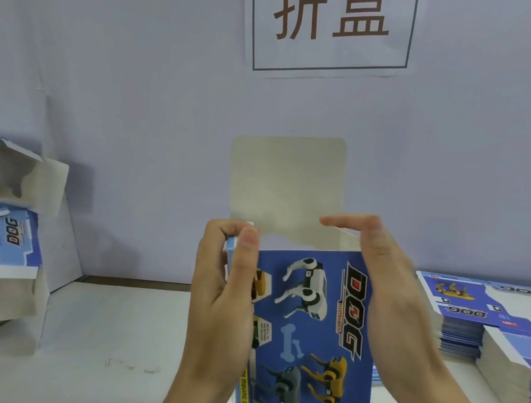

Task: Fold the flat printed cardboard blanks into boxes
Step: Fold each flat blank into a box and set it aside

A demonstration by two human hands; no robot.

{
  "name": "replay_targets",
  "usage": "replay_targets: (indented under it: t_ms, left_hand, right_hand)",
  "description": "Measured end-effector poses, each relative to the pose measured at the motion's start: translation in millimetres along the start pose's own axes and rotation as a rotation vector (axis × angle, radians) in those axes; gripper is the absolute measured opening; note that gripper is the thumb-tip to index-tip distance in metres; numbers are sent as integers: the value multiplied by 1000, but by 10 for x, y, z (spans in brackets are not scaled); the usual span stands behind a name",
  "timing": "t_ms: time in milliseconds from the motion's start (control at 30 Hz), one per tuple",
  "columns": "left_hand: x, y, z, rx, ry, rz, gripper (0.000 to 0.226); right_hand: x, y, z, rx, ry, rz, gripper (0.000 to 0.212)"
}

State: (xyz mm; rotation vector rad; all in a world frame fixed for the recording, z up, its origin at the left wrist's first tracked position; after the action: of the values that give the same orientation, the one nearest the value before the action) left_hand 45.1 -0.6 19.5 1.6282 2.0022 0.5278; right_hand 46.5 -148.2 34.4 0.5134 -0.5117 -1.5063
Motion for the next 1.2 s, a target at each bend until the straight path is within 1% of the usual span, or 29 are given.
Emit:
replay_targets:
  t_ms: [100, 167, 200, 267, 300, 333, 400, 433, 467, 500, 600, 700, 833, 900, 967, 1033, 1100, 1167, 1200]
  left_hand:
    - [9, 5, -34, 55, -38, -59, 18]
    - [31, 10, -51, 75, -50, -65, 9]
    - [39, 7, -56, 72, -41, -62, 8]
    - [39, 1, -61, 54, -49, -59, 13]
    - [36, 2, -57, 46, -68, -66, 19]
    - [38, 10, -47, 44, -86, -75, 27]
    - [53, 36, -19, 62, -108, -81, 46]
    - [62, 46, -8, 78, -115, -76, 54]
    - [70, 51, 2, 94, -122, -64, 58]
    - [71, 51, 4, 105, -125, -48, 58]
    - [75, 51, -24, 100, -117, -19, 48]
    - [78, 30, -74, 62, -104, -33, 46]
    - [80, 36, -87, 13, -66, -21, 59]
    - [83, 44, -95, 21, -75, -22, 61]
    - [78, 41, -100, 34, -97, -32, 55]
    - [68, 29, -97, 42, -112, -56, 45]
    - [68, 17, -91, 15, -74, -86, 30]
    - [66, 10, -95, -37, -87, -92, 16]
    - [68, 6, -98, -64, -119, -91, 14]
  right_hand:
    - [-70, -12, 86, -76, -12, 3, 27]
    - [-103, -29, 115, -128, 26, 3, 22]
    - [-112, -33, 118, -136, 34, -3, 20]
    - [-130, -40, 107, -131, 61, -12, 16]
    - [-134, -40, 95, -131, 88, -18, 18]
    - [-129, -38, 78, -130, 105, -30, 24]
    - [-102, -25, 35, -134, 92, -49, 42]
    - [-91, -18, 25, -144, 79, -49, 49]
    - [-87, -18, 28, -159, 73, -43, 53]
    - [-87, -17, 33, -168, 66, -29, 52]
    - [-98, -11, 64, -158, 63, 12, 43]
    - [-96, -6, 64, -145, 71, -22, 37]
    - [-116, -3, 58, -109, 98, -78, 43]
    - [-123, -2, 43, -100, 122, -94, 45]
    - [-122, 0, 17, -103, 141, -109, 40]
    - [-124, 0, 4, -98, 165, -110, 28]
    - [-127, -5, 2, -65, 178, -116, 15]
    - [-114, -20, -25, -14, 203, -144, 14]
    - [-107, -30, -47, 10, 232, -154, 16]
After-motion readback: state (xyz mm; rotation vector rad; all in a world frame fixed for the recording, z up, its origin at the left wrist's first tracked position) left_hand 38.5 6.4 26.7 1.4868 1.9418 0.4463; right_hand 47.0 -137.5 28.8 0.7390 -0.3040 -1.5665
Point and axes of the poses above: each hand's wrist, its own y-axis towards the middle knuckle, its own x-axis out of the back of the hand, z = x × y, the point moved 1 cm from there along y, towards the middle knuckle, and after that the axes turned 3 degrees about y, right-handed, at the moved point
